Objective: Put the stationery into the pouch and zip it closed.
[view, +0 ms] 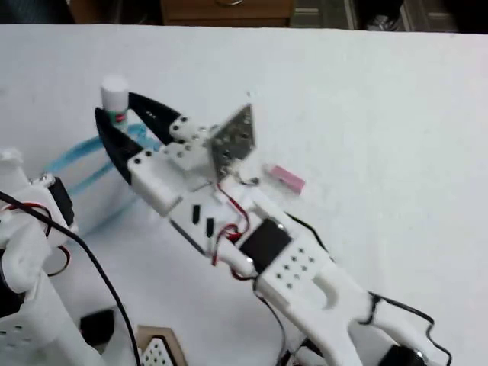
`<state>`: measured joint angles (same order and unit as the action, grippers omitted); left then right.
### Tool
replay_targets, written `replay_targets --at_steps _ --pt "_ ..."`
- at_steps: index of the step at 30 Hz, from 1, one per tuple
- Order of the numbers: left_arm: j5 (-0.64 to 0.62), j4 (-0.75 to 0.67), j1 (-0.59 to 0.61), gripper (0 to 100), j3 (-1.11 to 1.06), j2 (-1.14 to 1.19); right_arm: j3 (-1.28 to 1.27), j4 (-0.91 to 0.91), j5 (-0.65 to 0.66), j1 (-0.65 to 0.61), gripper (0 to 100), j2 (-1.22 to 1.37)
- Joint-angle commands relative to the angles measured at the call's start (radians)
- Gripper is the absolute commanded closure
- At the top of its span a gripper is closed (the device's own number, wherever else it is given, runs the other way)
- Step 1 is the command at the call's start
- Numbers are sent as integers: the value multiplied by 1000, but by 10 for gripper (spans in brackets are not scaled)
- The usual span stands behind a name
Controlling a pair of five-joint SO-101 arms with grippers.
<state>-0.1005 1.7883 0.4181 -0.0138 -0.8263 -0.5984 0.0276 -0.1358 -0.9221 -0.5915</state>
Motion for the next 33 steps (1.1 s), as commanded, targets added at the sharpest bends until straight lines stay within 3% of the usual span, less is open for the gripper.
replay_targets --at_steps 1,13,18,25,30,33 --pt "-5 -17 5 976 5 -8 52 54 -2 -27 982 51" --pt "-5 -17 5 976 5 -7 48 87 0 -13 982 200" --pt "-5 -17 5 976 5 -7 51 27 63 -31 971 232" --pt "-5 -17 5 976 5 -7 52 -168 58 -59 670 150" --pt "-5 -17 5 976 5 -7 63 -206 57 -38 662 59" --pt "-5 -17 5 976 5 -7 130 -265 55 39 662 47"
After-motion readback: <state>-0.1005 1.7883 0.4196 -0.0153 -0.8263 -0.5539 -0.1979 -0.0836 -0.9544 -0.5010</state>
